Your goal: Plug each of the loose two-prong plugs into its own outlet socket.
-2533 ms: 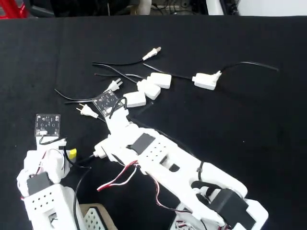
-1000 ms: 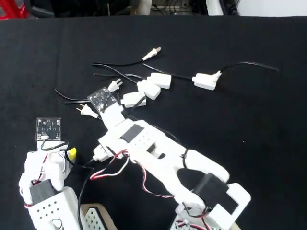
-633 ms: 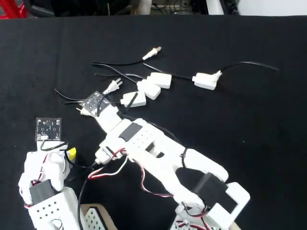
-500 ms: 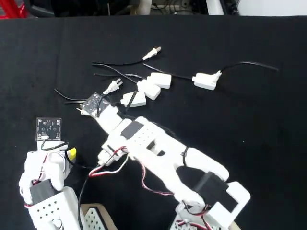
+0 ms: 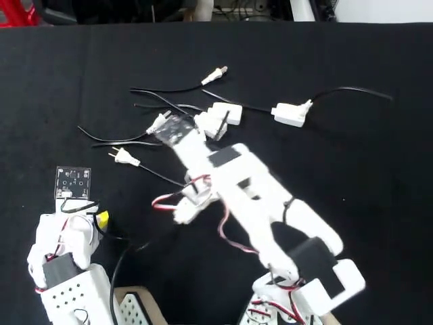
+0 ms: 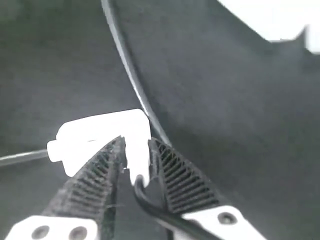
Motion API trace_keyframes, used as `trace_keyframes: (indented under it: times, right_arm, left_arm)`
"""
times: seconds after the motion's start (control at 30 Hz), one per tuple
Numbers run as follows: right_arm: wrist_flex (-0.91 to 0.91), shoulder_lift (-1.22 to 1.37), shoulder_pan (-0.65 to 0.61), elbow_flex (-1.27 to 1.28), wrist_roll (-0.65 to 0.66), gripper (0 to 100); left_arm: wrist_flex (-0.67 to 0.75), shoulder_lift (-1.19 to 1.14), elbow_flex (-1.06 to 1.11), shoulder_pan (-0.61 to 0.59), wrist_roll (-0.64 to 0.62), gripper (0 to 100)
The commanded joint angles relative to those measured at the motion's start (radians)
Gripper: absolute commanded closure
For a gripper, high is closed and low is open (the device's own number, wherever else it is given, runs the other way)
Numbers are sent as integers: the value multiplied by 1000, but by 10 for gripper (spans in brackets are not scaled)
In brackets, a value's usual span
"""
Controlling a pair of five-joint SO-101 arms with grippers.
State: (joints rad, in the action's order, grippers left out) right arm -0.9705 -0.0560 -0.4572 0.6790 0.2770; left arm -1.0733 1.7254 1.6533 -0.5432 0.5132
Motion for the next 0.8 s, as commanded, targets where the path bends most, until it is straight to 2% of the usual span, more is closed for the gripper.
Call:
trace_keyframes:
  times: [0.0, 0.1, 0.23, 0.47, 0.77]
  right_arm:
    - [-17, -24, 212, 87, 68, 987]
    - [8, -67, 347, 88, 133, 987]
    - [147, -79, 462, 88, 157, 987]
    - [295, 4, 566, -21, 161, 987]
    - [308, 294, 603, -364, 160, 987]
  left_arm:
    - [3, 6, -5, -1, 5, 690]
    - [2, 6, -5, 1, 5, 690]
    - [-3, 6, -5, 28, 6, 690]
    - [-5, 6, -5, 31, 6, 690]
    - [-5, 6, -5, 33, 6, 690]
